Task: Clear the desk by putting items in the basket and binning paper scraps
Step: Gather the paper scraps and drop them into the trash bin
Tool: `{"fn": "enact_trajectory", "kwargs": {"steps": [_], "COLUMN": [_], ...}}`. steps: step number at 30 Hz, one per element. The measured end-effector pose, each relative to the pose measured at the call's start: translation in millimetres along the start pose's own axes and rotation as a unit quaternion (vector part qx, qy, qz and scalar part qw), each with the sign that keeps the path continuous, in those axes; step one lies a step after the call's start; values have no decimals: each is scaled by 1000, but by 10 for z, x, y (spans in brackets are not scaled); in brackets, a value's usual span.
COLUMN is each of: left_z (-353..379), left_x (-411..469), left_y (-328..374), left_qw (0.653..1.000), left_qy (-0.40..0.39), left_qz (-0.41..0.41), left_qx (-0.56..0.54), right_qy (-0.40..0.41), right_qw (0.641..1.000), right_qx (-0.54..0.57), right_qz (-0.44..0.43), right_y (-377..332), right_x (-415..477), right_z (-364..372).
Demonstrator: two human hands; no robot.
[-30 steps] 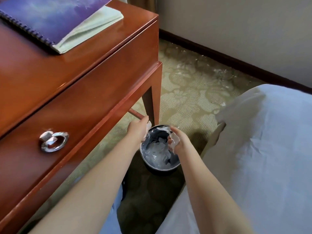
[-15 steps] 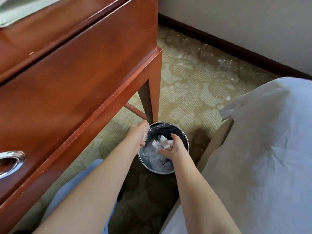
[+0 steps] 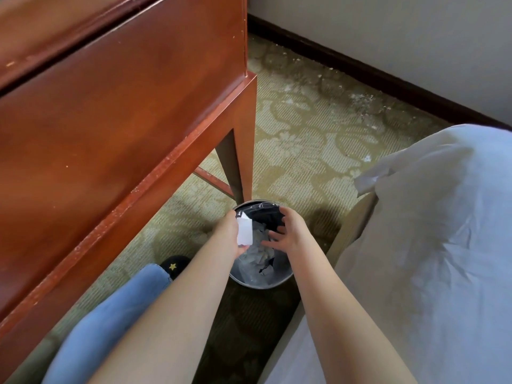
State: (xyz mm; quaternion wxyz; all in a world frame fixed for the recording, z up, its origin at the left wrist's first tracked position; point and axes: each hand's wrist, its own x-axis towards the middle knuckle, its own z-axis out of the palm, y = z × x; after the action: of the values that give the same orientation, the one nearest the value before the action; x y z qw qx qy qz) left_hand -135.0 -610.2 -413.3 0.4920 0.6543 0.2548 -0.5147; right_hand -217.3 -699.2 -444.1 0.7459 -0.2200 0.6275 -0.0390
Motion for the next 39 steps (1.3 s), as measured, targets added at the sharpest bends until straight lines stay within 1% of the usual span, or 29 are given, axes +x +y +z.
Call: {"fn": "enact_trajectory", "kwargs": {"steps": [2,5,9,12,16,18,20,22,24,26,30,32,35,37,39], "left_z": [-15,-33,-41,-35,-83,-124,-164,-213,-277,-356,-547,-684,-967,-1209,-1504], "left_x": [-22,-70,-186,-295,-461,-607,-786,-989,-1206,-1440,-2031,-2380,-2926,-3256,-3530], "left_y": [11,32,92,148,187,203,205,204,207,208,186,157,56,-16,-63], "left_qw": [999,997,995,994,993,991,988,983,973,964,944,924,884,861,837], "left_qy": [-2,-5,-26,-24,5,3,-7,-10,0,2,-23,-34,-32,-34,-19], "left_qz": [-16,-18,11,33,76,95,111,141,192,240,315,370,461,508,546], "left_qx": [34,71,95,103,95,96,105,116,125,118,94,91,65,21,-18], "right_qy": [-1,6,16,37,61,69,60,30,5,-2,5,-1,-12,-41,-86], "right_qw": [1000,1000,999,997,989,984,982,984,981,971,937,920,887,865,846], "right_qx": [5,-3,-24,-56,-117,-130,-125,-110,-106,-114,-180,-205,-215,-207,-200], "right_qz": [-9,-15,-19,-23,-71,-100,-125,-140,-165,-209,-298,-334,-408,-455,-487], "right_y": [-16,-34,-81,-122,-142,-148,-156,-150,-120,-75,36,70,137,239,381], "right_x": [-13,-40,-107,-179,-354,-475,-624,-827,-1054,-1290,-1881,-2222,-2736,-3089,-3455], "right_z": [12,26,67,136,186,205,232,276,322,370,448,506,632,776,959]}}
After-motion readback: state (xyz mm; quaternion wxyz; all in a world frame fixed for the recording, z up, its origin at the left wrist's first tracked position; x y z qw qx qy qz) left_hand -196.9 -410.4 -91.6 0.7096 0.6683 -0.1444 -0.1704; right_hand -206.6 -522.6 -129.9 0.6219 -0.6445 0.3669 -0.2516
